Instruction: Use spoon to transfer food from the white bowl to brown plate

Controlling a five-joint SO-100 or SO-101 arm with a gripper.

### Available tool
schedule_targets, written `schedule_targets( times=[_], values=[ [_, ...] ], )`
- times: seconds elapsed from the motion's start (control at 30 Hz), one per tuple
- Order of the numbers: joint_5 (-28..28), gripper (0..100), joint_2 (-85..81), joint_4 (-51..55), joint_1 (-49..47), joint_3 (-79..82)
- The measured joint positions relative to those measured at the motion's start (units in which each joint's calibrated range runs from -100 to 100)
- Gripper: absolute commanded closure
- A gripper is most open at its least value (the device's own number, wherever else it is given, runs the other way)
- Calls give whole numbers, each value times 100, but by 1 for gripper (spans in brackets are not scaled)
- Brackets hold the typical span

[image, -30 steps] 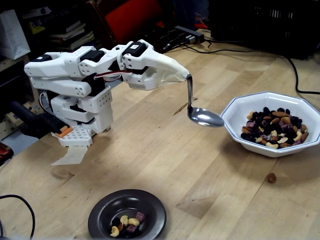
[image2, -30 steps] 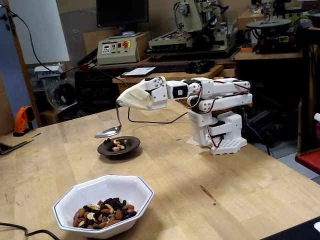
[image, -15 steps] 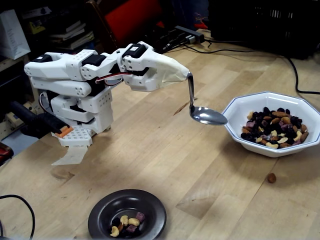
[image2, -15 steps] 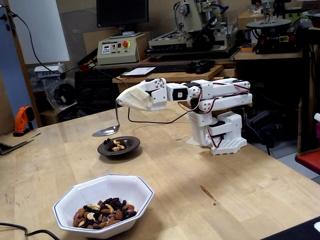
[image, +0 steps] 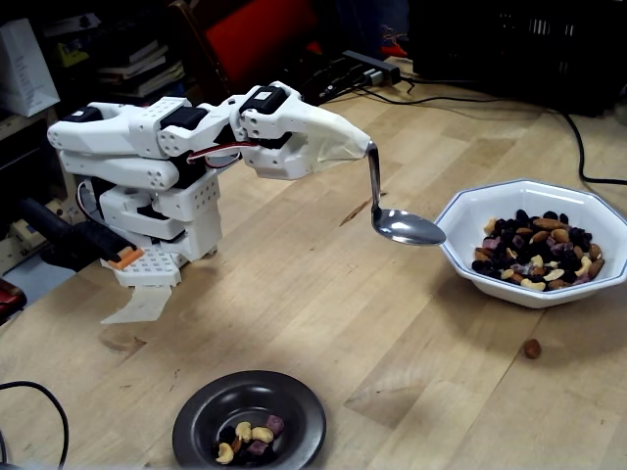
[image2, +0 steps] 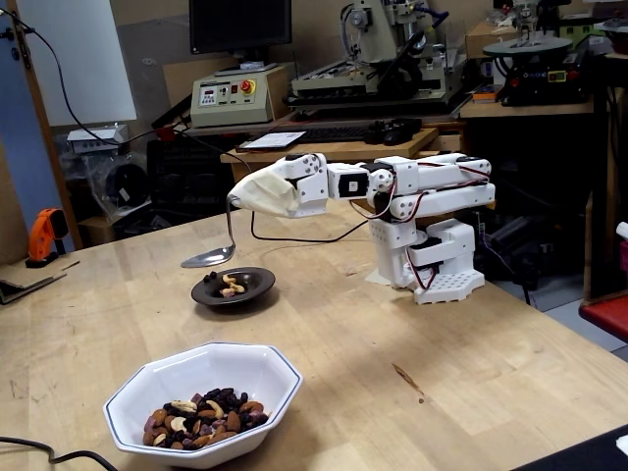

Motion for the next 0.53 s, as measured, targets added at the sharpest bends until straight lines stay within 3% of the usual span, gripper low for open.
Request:
schedule_targets(
  times=[0.53],
  values=[
    [-29, 96, 0, 0, 0, 0]
  ],
)
